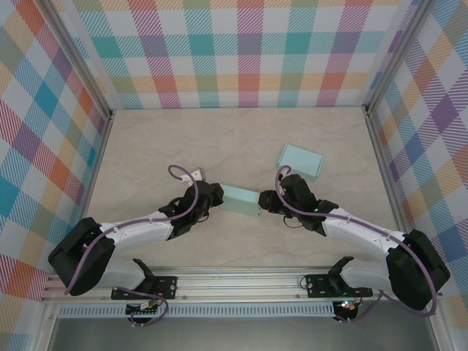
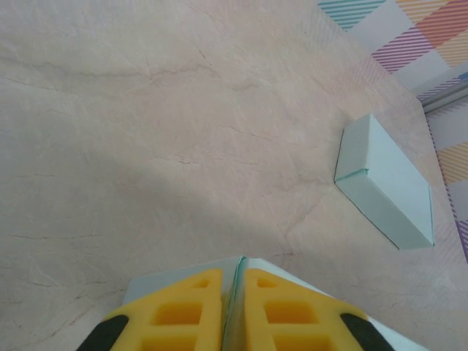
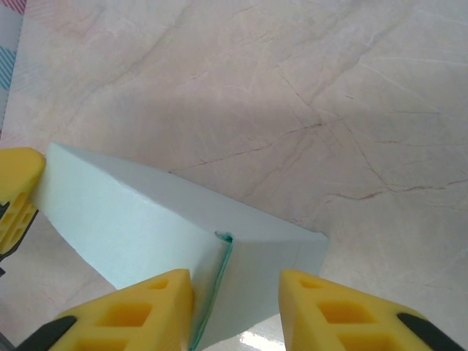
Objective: Fold the paper box
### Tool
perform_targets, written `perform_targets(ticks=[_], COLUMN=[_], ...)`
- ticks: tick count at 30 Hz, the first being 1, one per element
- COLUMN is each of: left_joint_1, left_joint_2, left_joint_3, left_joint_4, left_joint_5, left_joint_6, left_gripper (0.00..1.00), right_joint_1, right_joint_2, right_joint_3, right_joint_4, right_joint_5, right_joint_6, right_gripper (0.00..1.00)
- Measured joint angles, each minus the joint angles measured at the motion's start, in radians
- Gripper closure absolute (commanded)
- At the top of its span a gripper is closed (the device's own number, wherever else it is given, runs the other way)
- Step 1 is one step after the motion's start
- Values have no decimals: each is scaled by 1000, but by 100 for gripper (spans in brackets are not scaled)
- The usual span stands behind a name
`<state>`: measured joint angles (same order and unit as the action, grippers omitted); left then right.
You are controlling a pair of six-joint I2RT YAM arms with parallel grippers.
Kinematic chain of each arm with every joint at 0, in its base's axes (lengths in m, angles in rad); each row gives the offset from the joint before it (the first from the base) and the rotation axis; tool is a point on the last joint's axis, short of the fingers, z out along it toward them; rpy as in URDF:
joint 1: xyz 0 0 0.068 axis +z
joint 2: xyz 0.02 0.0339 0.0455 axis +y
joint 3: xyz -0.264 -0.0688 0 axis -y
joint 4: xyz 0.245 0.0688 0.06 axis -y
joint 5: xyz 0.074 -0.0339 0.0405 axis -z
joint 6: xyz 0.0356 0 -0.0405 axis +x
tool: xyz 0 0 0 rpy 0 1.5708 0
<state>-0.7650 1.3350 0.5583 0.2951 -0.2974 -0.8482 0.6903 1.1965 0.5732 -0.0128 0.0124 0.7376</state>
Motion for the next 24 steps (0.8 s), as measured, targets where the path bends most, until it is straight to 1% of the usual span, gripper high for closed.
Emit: perform_targets(ticks=[3,5,7,10,18,24], left_joint_1=[0,0,0,0,0,0], left_joint_2=[0,3,9,10,11,-3], left_joint_3=[-13,-22,-32,-48,-57,-28], left_joint_4=[22,36,56,82,106,60], left_joint_5=[0,-2,-4,-11,-20,-35], left_joint_6=[0,-1,-2,-13,-19,19], left_gripper=[95,97,100,100,100,100], right_joint_1=[0,-2,-3,-4,-5,-5], right_joint_2=[10,25,35,48,55,74], right_joint_3=[-3,-3,-3,-3,-13,-6], right_joint_4=[30,50,70,96,137,156], right_joint_5=[-7,-7,-8,-10,-2,5], right_joint_6=[-3,-5,-8,-11,-43,-81], right_gripper=[71,76,77,80,82,79])
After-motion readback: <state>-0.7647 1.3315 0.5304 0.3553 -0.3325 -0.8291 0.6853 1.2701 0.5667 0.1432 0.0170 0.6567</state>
